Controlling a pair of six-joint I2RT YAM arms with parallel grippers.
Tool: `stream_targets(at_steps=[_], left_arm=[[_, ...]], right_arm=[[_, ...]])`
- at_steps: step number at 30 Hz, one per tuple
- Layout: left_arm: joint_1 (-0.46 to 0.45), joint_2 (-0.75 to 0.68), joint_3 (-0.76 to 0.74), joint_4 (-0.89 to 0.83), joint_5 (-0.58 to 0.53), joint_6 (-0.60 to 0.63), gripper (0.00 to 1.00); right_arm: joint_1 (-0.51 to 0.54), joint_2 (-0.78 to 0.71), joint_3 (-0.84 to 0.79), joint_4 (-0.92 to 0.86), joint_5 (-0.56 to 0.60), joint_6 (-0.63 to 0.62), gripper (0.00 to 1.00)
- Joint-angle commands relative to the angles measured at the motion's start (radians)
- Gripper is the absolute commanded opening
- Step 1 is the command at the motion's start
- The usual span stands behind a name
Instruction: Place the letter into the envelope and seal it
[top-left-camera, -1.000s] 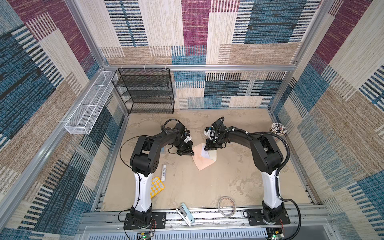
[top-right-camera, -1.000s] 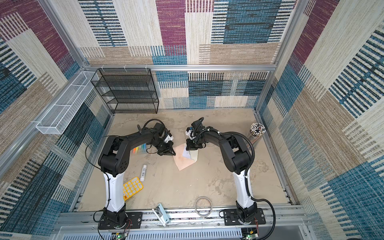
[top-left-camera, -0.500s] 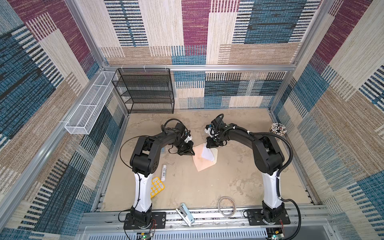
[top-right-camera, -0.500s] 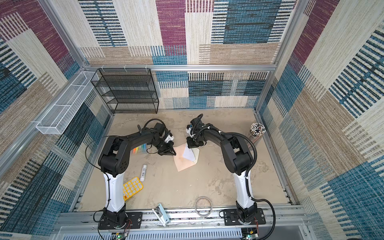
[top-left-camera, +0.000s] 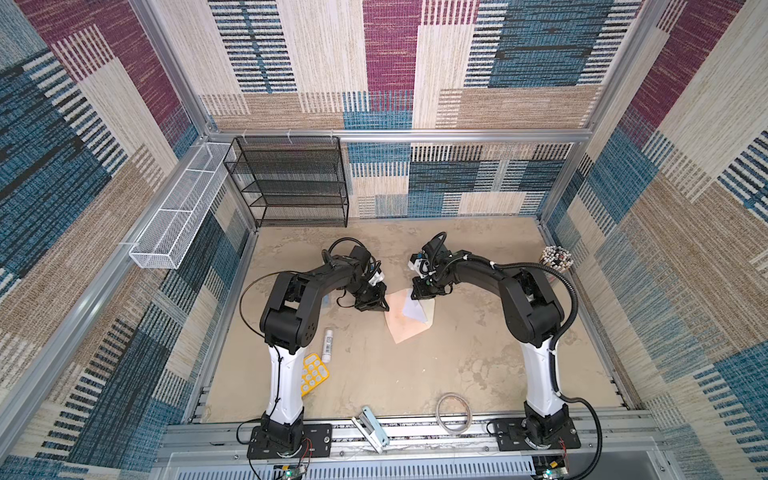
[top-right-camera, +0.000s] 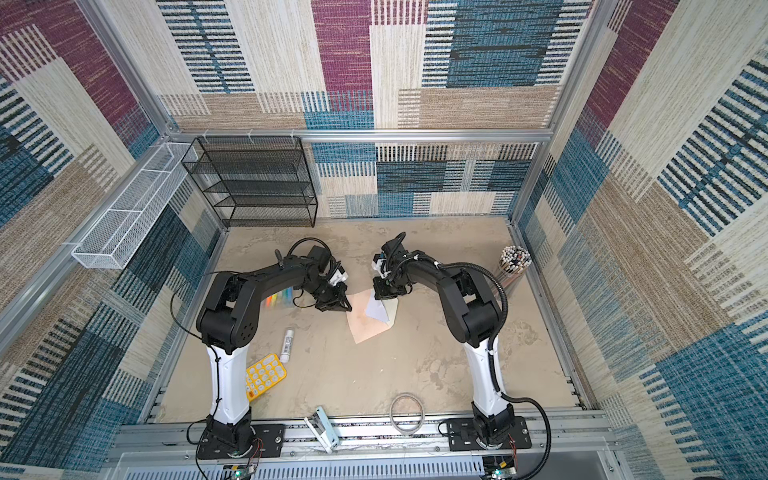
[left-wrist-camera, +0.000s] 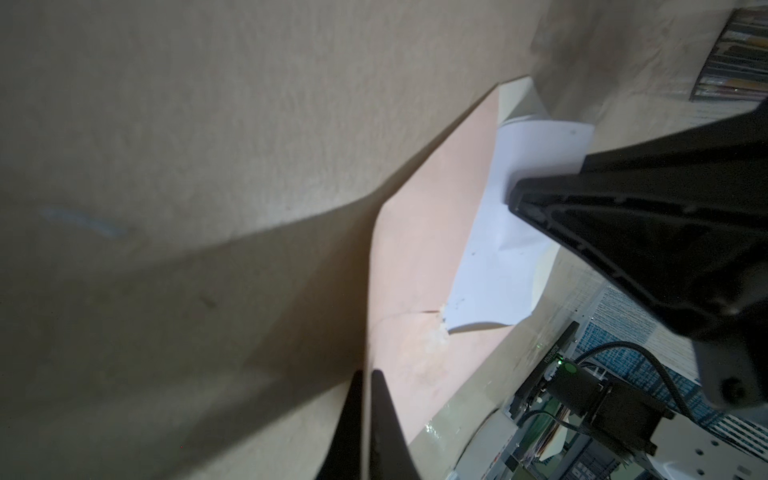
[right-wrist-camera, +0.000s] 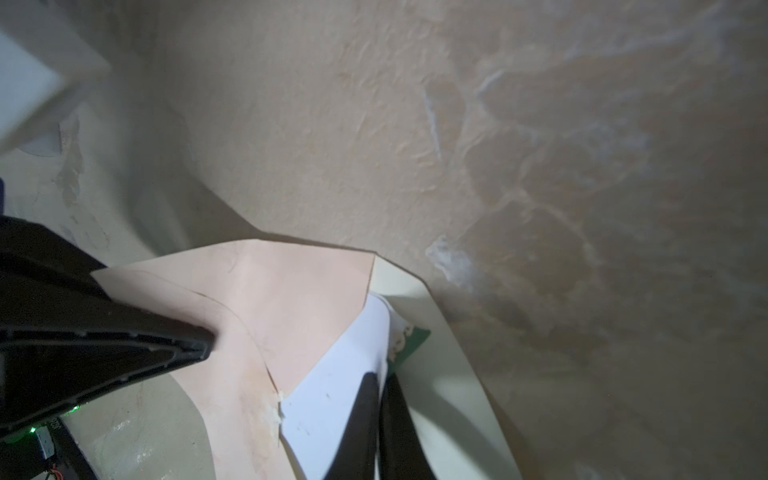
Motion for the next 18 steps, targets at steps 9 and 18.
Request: stream_targets(at_steps=[9, 18], left_arm=[[0.001, -0.013, -0.005, 0.013, -0.014, 0.035, 0.25], [0.013, -0.087, -0.058, 0.017, -0.089, 0.007, 0.52]], right_arm=[[-0.005, -0.019, -0.058, 0.071, -0.069, 0.012, 0.09], [-0.021, -0.061, -0.113, 0.073, -0.001, 0.038, 0.08]])
